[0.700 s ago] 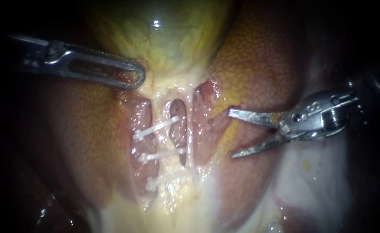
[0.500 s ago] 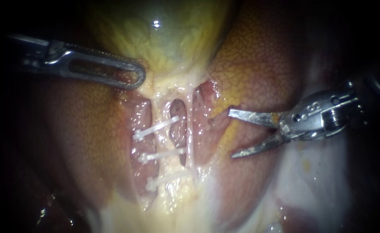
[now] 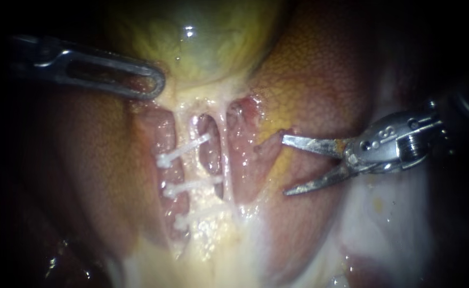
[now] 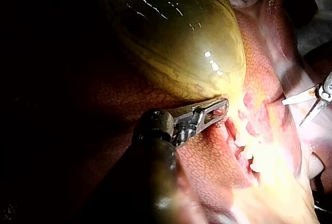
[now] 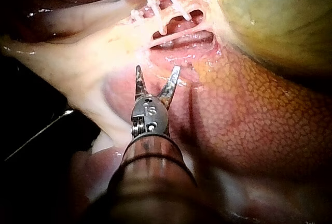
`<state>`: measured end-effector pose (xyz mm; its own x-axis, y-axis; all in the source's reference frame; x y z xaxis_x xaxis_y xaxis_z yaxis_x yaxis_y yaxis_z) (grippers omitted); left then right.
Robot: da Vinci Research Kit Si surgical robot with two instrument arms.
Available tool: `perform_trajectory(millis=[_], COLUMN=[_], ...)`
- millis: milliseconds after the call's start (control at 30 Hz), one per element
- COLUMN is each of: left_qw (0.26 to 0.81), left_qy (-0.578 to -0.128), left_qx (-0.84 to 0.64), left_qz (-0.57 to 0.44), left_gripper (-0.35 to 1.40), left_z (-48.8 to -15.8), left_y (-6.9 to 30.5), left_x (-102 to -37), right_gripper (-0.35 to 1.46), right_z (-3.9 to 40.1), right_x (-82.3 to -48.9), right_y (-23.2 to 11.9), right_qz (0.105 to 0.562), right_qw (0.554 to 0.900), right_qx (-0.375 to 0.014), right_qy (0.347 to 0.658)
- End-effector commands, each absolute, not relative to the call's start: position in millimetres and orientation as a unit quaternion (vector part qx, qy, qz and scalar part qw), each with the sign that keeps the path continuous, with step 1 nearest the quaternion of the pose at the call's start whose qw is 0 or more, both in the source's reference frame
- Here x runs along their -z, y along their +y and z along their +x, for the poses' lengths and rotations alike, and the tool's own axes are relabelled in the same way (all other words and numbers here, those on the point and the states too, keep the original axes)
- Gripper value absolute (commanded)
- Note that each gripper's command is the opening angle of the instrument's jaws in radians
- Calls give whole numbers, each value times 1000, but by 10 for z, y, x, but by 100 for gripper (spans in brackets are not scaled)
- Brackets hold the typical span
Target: Go to the cutting position left tube
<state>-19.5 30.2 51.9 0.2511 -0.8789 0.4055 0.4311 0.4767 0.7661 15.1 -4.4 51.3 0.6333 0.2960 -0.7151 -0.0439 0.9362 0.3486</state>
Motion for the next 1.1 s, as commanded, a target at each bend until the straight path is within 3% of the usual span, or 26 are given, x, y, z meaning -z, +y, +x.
perform_trajectory(millis=[33, 500, 1100], left_qw=[746, 743, 743], left_qy=[-426, -427, -427], left_qx=[441, 448, 448], left_qz=[261, 256, 255], left_gripper=[-35, -35, -35], left_z=[-192, -179, -185], left_y=[304, 312, 300], left_x=[-516, -498, -499], right_gripper=[139, 139, 136], right_z=[151, 152, 188], right_x=[-513, -513, -511], right_y=[-44, -44, -44], right_qz=[151, 160, 292], right_qw=[891, 888, 818], right_qx=[-95, -98, -124], right_qy=[417, 420, 480])
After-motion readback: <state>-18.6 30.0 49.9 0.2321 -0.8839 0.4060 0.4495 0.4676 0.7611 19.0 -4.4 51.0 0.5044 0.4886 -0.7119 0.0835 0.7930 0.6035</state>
